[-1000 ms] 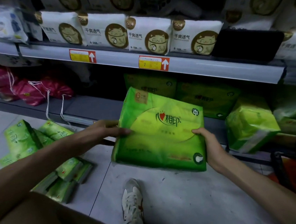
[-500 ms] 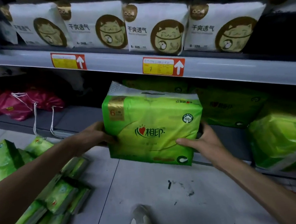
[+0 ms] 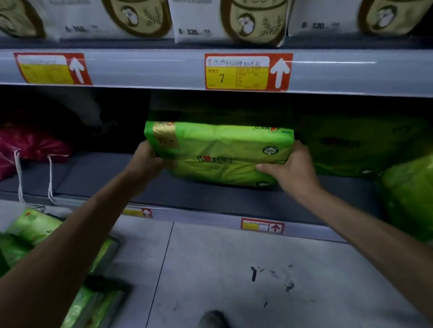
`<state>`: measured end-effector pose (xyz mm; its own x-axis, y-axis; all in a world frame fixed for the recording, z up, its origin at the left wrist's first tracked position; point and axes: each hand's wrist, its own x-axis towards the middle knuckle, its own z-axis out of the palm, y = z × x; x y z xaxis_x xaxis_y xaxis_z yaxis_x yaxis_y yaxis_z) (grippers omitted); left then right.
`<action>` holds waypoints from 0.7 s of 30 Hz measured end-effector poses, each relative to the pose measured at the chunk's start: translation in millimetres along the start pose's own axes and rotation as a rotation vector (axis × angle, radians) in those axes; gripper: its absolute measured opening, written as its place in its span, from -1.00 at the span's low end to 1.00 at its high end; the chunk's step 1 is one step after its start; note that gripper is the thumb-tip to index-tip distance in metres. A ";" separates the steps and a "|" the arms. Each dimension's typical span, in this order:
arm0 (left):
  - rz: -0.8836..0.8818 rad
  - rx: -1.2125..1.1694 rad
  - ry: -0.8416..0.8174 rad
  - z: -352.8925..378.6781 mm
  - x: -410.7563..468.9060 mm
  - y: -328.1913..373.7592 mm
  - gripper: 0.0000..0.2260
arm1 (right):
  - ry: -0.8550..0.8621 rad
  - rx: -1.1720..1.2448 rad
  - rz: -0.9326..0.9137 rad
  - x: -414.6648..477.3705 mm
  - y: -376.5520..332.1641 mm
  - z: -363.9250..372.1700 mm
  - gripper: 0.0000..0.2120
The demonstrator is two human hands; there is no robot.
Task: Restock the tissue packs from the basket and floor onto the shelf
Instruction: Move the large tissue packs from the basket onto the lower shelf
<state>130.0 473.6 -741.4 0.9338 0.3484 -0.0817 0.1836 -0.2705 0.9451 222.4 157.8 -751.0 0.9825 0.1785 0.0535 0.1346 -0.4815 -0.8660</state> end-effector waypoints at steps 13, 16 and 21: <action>-0.206 0.243 0.275 23.4 -11.6 -30.2 -0.67 | 0.082 -0.017 0.097 -33.1 -1.6 28.3 -0.42; -0.261 -0.091 0.347 34.0 -27.0 -15.8 -0.57 | 0.097 0.035 0.146 -41.6 -6.3 29.9 -0.40; -0.165 -0.296 0.268 54.2 -44.7 -2.4 -0.63 | 0.135 0.061 0.259 -38.5 -15.9 35.6 -0.56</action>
<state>104.5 410.0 -757.2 0.7793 0.5969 -0.1911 0.1912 0.0639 0.9795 177.9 189.2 -757.0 0.9919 -0.0618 -0.1112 -0.1271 -0.4432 -0.8874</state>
